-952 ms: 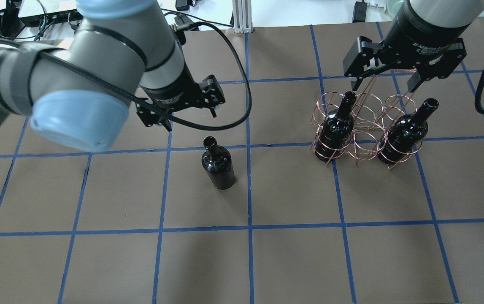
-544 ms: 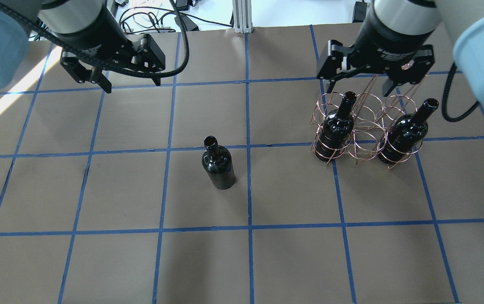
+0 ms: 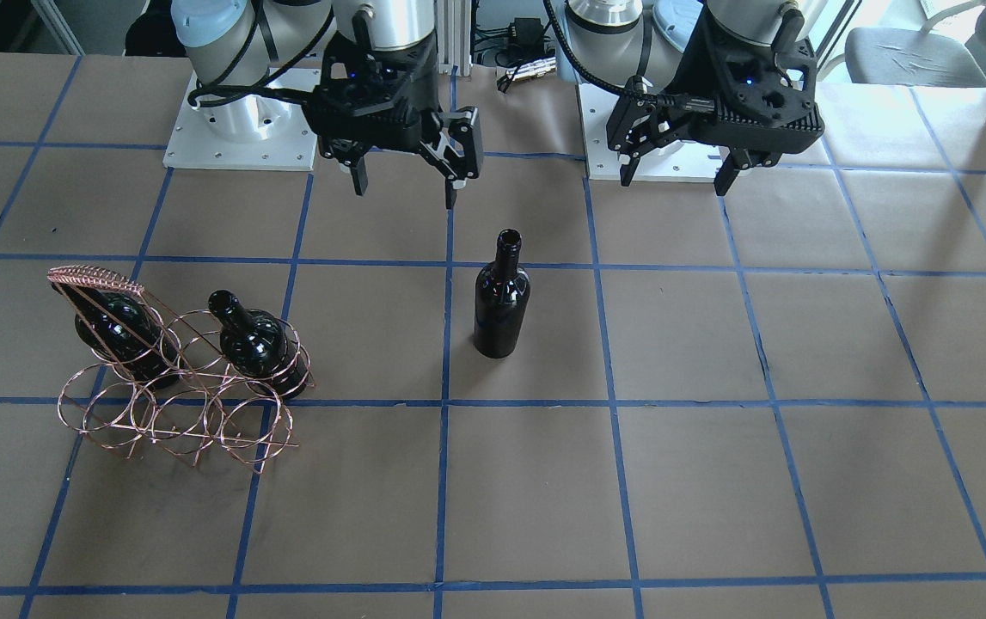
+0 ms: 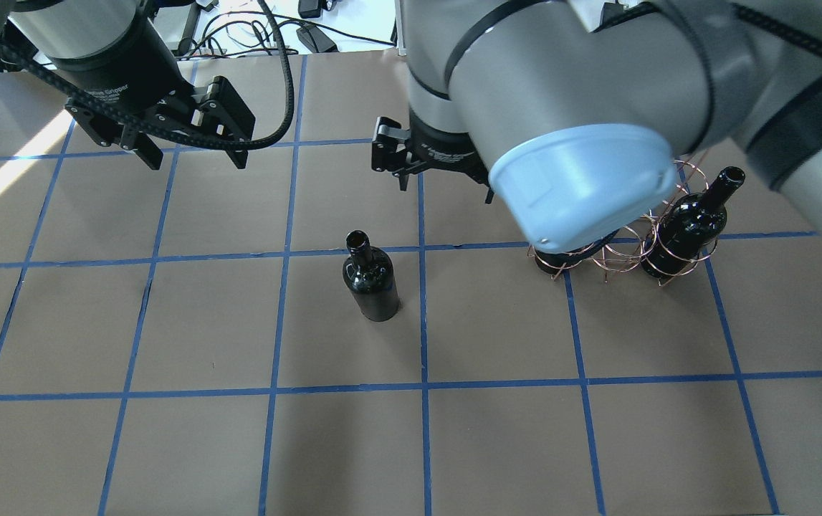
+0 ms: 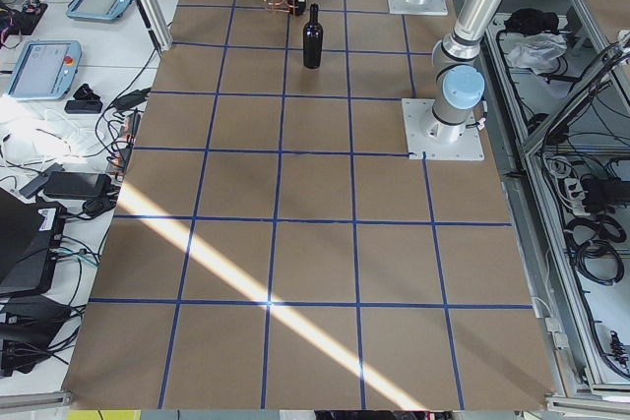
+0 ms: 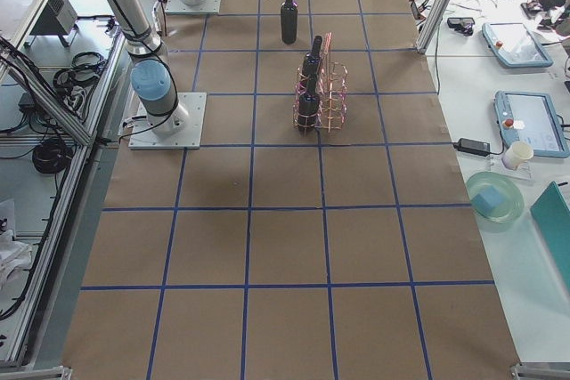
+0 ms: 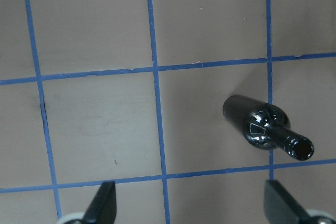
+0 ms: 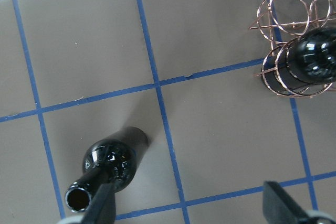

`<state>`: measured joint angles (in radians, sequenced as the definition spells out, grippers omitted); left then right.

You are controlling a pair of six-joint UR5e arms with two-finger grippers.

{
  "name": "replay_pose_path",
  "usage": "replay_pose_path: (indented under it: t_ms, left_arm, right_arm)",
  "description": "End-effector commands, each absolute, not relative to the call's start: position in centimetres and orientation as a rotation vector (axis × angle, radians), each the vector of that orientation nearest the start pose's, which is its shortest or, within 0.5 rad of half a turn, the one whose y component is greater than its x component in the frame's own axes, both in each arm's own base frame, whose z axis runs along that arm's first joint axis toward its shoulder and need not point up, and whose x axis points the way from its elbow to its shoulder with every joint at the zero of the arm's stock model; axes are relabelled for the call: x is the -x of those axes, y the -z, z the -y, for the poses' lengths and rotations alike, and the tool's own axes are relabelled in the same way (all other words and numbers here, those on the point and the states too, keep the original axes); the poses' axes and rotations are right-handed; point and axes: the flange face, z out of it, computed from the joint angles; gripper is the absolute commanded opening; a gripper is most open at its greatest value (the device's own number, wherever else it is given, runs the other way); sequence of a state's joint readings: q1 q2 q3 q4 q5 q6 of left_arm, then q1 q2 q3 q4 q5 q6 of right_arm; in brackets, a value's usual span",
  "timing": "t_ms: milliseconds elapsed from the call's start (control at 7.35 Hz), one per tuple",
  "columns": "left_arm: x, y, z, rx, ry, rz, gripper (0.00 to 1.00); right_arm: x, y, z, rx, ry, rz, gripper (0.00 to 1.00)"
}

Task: Place wine into wine basket
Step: 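Raise the left gripper away while the right gripper reaches toward the bottle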

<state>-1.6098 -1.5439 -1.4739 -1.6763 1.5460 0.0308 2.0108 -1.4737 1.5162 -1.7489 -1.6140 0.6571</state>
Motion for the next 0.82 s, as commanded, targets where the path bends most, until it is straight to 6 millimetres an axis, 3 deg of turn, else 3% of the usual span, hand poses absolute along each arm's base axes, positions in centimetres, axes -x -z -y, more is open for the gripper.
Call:
replay_pose_path:
  t_ms: [0, 272, 680]
  left_arm:
    - [15.0, -54.0, 47.4, -0.118, 0.036, -3.142, 1.00]
    - [15.0, -54.2, 47.2, -0.120, 0.041, -3.139, 1.00]
    - [14.8, -54.3, 47.3, -0.113, 0.046, -3.141, 1.00]
  right_arm:
    - [-40.0, -45.3, 43.6, -0.404, 0.190, -3.082, 1.00]
    - [-41.4, -43.9, 43.8, -0.410, 0.191, -3.075, 1.00]
    - [-43.8, -39.9, 43.9, -0.402, 0.145, -3.098, 1.00]
